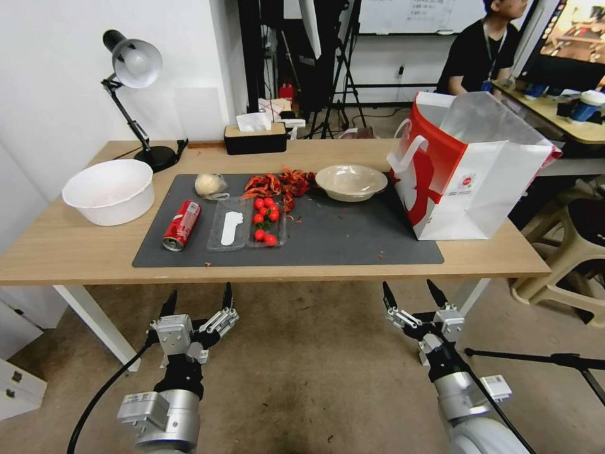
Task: Pick up the trash from the table and place it into the takeout bag.
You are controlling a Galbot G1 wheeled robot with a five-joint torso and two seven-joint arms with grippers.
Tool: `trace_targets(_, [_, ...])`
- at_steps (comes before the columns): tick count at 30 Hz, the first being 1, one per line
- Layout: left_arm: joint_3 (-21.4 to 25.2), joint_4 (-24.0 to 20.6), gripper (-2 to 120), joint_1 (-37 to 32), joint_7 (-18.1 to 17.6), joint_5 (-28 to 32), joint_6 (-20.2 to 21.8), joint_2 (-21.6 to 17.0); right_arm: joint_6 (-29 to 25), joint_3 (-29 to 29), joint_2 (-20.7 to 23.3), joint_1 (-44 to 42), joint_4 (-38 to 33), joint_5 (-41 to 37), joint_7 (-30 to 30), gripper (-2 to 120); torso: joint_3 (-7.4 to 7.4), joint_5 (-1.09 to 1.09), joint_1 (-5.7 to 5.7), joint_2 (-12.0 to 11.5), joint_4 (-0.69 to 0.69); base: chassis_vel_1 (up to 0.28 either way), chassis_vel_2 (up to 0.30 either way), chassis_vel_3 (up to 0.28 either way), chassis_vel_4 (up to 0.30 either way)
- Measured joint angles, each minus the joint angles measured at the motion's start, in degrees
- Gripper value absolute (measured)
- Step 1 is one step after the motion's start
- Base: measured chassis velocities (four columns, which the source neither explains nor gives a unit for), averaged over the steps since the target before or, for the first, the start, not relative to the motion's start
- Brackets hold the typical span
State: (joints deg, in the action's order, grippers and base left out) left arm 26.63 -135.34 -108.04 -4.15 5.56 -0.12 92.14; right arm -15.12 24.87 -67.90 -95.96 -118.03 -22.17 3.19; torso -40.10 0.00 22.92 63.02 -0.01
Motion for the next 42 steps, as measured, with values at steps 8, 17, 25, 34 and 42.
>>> trace_targets(8, [0.11, 0.43, 100, 0.1, 0.0, 0.06, -0.08, 0.0, 1.68, -1.54, 0.33, 3.36, 0.09, 0.07, 0.74, 100, 0.0, 0.0, 0.0, 0.0, 0.0, 0.0, 0.0, 0.0, 0.0])
trace_targets(17, [0.01, 0.61, 100, -0.02, 0.03, 0.02, -0.33, 0.0, 9.46, -6.15, 1.73, 14.5, -0.85, -13.09, 3.8, 100, 0.0, 0.0, 0.0, 0.0, 0.0, 0.0, 0.0, 0.0, 0.0])
trace_targets(25, [0.51, 0.29, 100, -0.37, 0.17, -0.18, -0.55, 0.0, 14.76, -12.51, -6.89, 34.78, 6.27, -38.59, 19.13, 100, -0.01, -0.01, 0.0, 0.0, 0.01, 0.0, 0.0, 0.0, 0.0])
trace_targets(34, [0.76, 0.41, 100, -0.29, 0.18, -0.27, -0.54, 0.0, 15.74, -12.12, -10.19, 42.02, 11.47, -46.65, 26.9, 100, -0.01, -0.01, 0.0, 0.0, 0.0, 0.0, 0.0, 0.0, 0.0])
trace_targets(42, [1.25, 0.89, 100, -0.55, 0.19, -0.41, -0.63, 0.0, 15.88, -12.87, -12.19, 53.21, 21.32, -54.75, 32.7, 100, -0.01, 0.0, 0.01, 0.0, 0.0, 0.0, 0.0, 0.0, 0.0])
